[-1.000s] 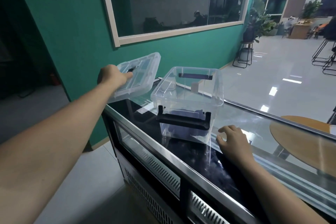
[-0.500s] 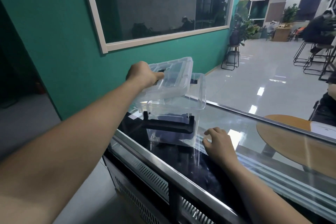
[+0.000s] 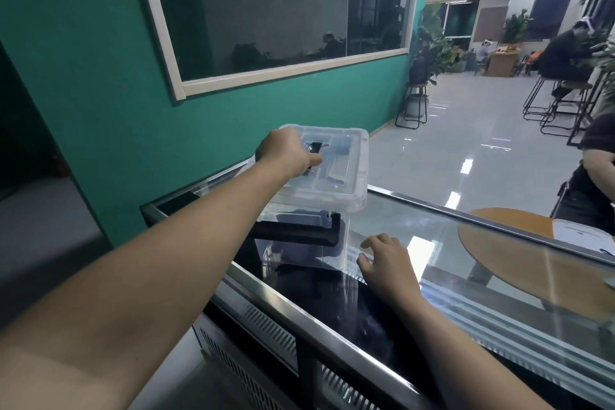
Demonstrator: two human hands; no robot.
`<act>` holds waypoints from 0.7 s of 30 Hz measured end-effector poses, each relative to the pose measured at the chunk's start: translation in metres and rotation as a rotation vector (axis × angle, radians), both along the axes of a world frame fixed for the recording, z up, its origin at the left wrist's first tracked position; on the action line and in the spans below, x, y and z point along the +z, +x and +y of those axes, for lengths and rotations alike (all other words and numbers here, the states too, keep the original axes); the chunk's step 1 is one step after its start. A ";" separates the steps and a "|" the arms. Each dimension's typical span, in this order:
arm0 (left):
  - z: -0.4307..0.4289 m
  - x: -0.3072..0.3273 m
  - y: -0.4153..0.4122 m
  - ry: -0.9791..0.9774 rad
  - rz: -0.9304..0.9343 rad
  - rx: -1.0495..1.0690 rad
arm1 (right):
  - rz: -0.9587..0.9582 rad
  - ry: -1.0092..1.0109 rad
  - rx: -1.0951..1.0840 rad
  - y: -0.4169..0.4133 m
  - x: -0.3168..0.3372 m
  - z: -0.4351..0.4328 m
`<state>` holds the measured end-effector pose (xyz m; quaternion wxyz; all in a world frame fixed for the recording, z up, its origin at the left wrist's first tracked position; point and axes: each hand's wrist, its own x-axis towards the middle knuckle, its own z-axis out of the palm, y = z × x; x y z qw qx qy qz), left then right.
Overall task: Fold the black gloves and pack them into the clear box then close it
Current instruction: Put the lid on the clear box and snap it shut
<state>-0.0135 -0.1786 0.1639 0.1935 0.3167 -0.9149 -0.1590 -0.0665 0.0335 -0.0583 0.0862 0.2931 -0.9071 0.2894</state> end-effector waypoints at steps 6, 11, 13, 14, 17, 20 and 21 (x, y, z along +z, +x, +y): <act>-0.002 -0.001 -0.004 -0.012 -0.012 0.014 | 0.000 0.001 0.005 0.000 0.000 0.000; -0.006 -0.004 -0.004 -0.024 -0.039 0.024 | 0.007 0.022 0.004 0.000 0.001 0.000; -0.008 -0.006 -0.004 -0.030 -0.064 0.012 | 0.000 0.021 0.003 0.000 0.002 0.000; -0.009 -0.008 -0.004 -0.035 -0.086 0.007 | -0.005 0.021 0.003 0.000 0.002 0.001; -0.010 -0.011 -0.005 -0.064 -0.165 0.000 | -0.021 0.009 0.001 0.001 0.003 0.001; -0.008 -0.010 -0.004 -0.081 -0.202 -0.018 | -0.062 -0.026 -0.001 0.002 0.006 0.002; -0.008 -0.008 -0.004 -0.078 -0.208 -0.028 | -0.083 -0.048 -0.003 0.003 0.007 0.002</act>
